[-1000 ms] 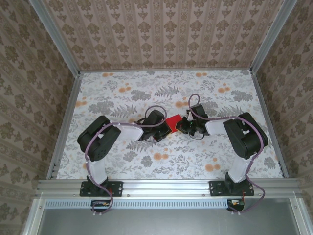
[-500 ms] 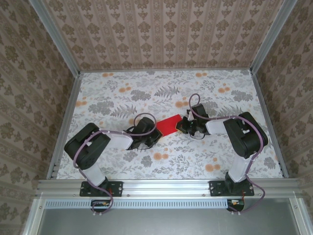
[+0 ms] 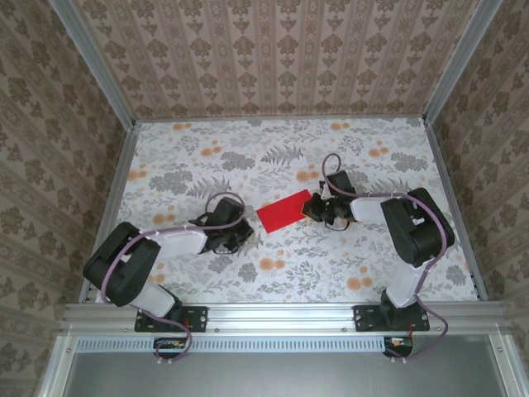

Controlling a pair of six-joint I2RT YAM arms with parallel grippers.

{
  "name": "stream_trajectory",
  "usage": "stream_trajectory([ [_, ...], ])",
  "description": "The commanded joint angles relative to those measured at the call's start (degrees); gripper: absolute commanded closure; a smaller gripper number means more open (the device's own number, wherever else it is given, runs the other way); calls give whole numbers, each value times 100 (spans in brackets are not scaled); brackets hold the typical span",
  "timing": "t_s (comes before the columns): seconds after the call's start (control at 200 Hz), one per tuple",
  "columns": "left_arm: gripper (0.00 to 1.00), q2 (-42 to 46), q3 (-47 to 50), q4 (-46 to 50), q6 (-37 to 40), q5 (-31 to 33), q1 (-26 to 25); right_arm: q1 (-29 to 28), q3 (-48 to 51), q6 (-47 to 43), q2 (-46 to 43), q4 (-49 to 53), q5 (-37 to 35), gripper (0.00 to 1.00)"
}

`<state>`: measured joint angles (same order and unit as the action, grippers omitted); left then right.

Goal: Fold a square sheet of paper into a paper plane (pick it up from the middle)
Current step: Rotate the square sheet of paper at the center of the table.

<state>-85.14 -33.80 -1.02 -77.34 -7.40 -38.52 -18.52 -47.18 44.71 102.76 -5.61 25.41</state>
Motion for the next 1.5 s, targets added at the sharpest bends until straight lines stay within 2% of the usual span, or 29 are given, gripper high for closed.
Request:
stream_trajectory([
  [0.0, 86, 348, -549, 1346, 1231, 144, 301, -94, -275, -527, -249, 1041, -565, 92],
  [0.11, 73, 425, -866, 1578, 1786, -16, 585, -458, -707, -724, -310, 1508, -859, 88],
  [0.21, 67, 280, -1080, 1618, 2119, -333, 843, -869, -1139, -803, -151, 1800, -1150, 86],
  [0.45, 59, 5, -1385, 1743, 2476, -551, 1197, -1679, -2480, -924, 766, 2399, -1470, 79],
  [0.635, 52, -69, -1444, 1729, 2539, -603, 1468, -1955, -3267, -1029, 1408, 2861, -1548, 79],
  [0.775, 49, -181, -1528, 1814, 2659, -712, 1523, -2063, -3469, -1150, 1660, 3135, -1517, 79],
  [0.935, 47, -322, -1607, 1847, 2732, -831, 1558, -2149, -3409, -1506, 1739, 3537, -1269, 80],
  [1.02, 46, -380, -1634, 1868, 2774, -889, 1576, -2204, -3175, -1887, 1674, 3798, -885, 80],
  [1.195, 45, -426, -1647, 1805, 2820, -1070, 1576, -2255, -2291, -2759, 1047, 4045, -199, 80],
  [1.285, 44, -454, -1624, 1707, 2836, -1192, 1568, -2150, -2047, -2729, 568, 3878, -335, 78],
  [1.36, 43, -460, -1624, 1666, 2874, -1303, 1526, -1952, -1894, -2314, 160, 3459, -468, 74],
  [1.495, 41, -455, -1654, 1647, 2940, -1481, 1379, -1646, -1683, -1399, -320, 3125, -1533, 65],
])
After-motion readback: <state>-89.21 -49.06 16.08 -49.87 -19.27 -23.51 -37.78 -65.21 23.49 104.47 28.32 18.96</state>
